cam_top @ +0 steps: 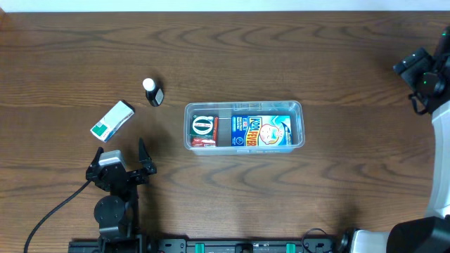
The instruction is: Pack container
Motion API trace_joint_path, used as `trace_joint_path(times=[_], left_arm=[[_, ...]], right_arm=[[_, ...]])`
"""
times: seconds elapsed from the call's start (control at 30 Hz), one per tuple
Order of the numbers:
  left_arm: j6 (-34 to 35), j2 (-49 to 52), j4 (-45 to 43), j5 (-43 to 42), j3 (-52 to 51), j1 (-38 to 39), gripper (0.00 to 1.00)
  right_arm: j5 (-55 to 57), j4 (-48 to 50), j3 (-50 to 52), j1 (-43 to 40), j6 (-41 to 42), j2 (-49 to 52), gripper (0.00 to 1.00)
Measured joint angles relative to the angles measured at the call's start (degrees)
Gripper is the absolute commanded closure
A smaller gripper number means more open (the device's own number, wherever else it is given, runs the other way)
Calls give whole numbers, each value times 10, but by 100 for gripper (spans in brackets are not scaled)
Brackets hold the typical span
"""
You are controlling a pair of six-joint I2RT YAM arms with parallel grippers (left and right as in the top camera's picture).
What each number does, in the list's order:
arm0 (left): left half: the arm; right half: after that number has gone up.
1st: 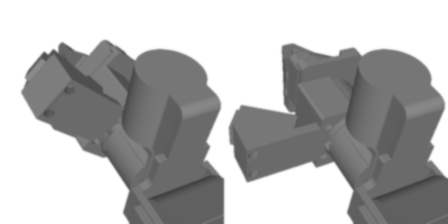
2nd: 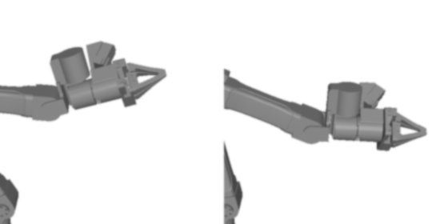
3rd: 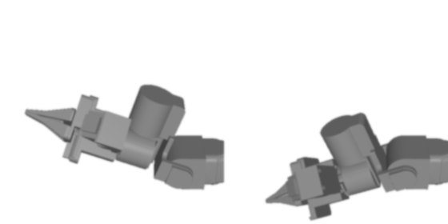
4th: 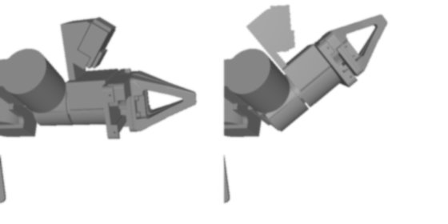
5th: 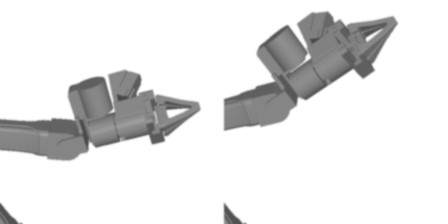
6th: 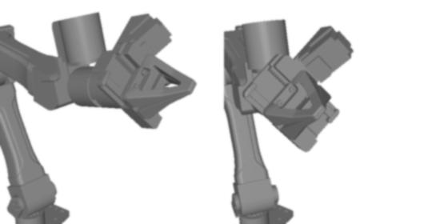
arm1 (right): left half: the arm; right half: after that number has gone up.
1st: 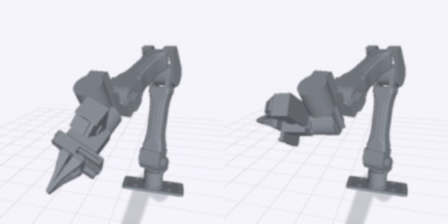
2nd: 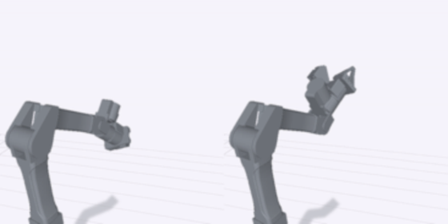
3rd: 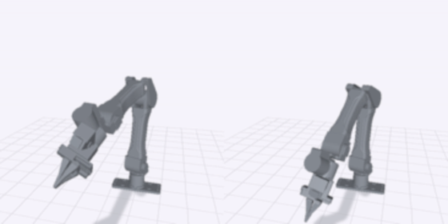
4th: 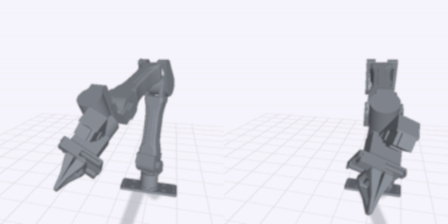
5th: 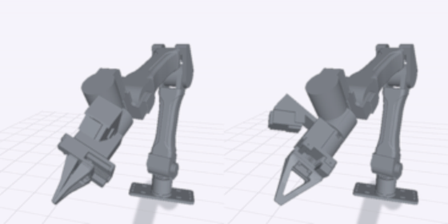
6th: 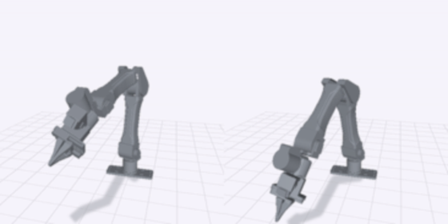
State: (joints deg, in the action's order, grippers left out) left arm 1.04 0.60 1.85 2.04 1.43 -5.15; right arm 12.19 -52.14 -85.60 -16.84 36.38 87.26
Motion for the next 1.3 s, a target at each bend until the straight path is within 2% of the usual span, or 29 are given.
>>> trace_joint_path(times=[0.17,0.37,0.57,0.7,0.87,1.07,1.3], left_arm=[[17,0,10,-16,5,0,2],[32,57,142,-36,95,0,2],[29,250,279,-36,329,0,2],[8,412,409,-37,496,0,2],[-26,577,528,-39,638,0,2],[-69,698,543,-40,670,0,2],[-119,812,481,19,670,0,2]], right_arm=[[-4,-1,0,-3,0,0,1],[-7,-2,0,-3,0,0,1],[-8,-2,2,-3,0,0,1],[-9,-3,3,-3,0,0,1],[-9,-3,3,-3,0,0,1],[-9,-3,3,-3,0,0,1],[-9,-3,3,-3,0,0,1]])
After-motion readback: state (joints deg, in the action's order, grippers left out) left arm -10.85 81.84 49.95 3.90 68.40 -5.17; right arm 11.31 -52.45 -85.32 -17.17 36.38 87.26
